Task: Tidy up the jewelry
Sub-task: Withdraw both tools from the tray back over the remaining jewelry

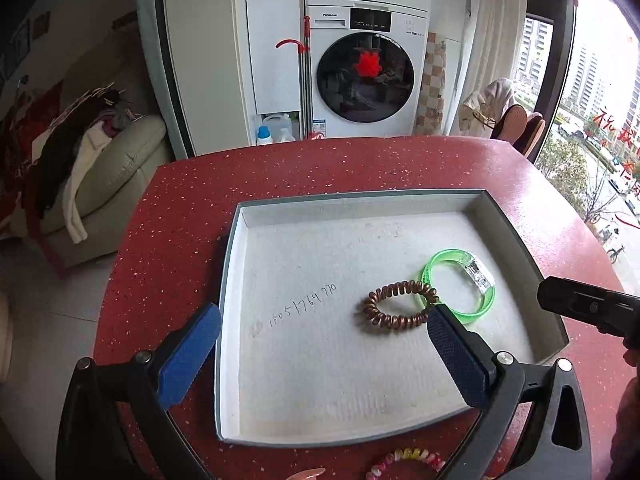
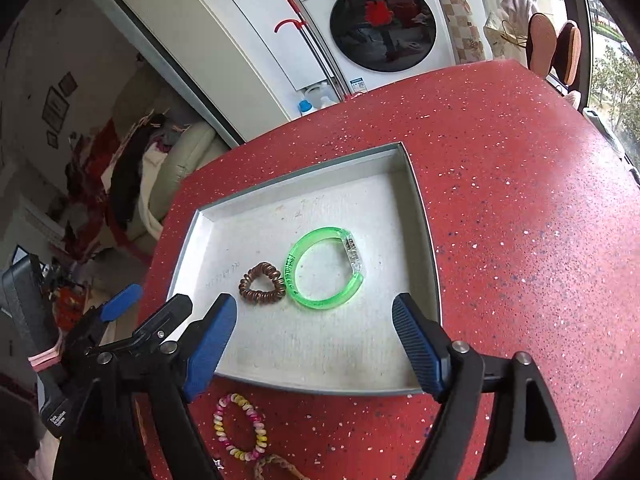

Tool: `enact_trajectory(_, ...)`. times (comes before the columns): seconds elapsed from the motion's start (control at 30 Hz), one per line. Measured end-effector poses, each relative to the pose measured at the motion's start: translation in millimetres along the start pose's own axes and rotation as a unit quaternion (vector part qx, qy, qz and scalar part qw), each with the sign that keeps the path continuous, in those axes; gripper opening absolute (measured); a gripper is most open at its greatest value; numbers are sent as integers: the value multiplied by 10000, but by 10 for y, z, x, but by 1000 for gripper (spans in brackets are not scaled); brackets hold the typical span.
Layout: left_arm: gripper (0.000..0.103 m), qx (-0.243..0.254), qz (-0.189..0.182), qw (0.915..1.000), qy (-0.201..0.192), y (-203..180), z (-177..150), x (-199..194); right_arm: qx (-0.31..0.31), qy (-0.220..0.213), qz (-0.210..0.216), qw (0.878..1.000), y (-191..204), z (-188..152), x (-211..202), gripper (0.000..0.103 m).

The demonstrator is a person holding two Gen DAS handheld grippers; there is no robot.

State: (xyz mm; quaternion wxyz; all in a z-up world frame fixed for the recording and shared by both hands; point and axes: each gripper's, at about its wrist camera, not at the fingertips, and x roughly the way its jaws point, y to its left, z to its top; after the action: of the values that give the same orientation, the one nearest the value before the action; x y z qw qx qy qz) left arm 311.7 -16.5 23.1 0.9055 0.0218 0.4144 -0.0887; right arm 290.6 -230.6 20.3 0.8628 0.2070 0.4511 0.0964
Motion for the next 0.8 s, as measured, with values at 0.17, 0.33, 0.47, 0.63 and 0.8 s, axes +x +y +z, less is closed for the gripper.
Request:
enact_trajectory(0.17,103,-141,-413,9990,127,85,-257,-285,13,-420,74,9991,24,-258,-375,86)
enact_trajectory(0.33,103,-146,-284,9993,186,132,-614,-560,-186,-800,53,9966,53,-563,-699,87)
enact_trajectory(0.47,103,-245,-25,9997,91,186,-898,-751,-175,-821,47,9965,49,-774,-834,87)
enact_trajectory(0.63,103,-254,92,9995,131,203,-1184,-884,-267,-413,-295,9984,-1,-1020,-882,87)
enact_trajectory(0.8,103,-327,-5,9991,271,101,-1476,-932,-328,-243,-700,9967,-112,-1374,-901,87)
